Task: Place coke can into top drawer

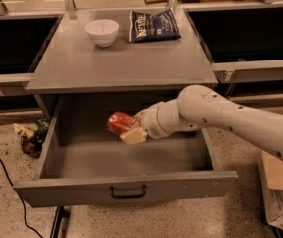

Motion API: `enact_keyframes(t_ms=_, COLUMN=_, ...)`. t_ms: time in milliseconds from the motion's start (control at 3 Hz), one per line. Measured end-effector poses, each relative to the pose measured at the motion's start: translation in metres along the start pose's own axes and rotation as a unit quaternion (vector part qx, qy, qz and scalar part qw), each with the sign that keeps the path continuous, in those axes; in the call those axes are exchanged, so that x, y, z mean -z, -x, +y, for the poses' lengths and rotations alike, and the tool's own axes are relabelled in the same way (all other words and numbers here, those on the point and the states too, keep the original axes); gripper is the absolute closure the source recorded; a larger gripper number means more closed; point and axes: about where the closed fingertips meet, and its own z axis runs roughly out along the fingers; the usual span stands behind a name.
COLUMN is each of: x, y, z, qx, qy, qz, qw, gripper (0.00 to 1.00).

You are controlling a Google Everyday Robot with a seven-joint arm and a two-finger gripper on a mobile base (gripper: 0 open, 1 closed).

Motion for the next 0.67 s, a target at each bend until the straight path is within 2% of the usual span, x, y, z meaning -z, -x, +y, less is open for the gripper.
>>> enact_keyframes(t_ms=333, x=-0.012, y=-0.038, z=-0.022, qx=-0.03, qy=-0.006, qz=0.0, qw=0.9995, gripper=1.0)
enact_keyframes(t_ms=667, x=-0.02, y=-0.058, z=-0.038, qx=-0.043, qy=-0.016, qz=0.014, qw=0.9989, gripper=0.81)
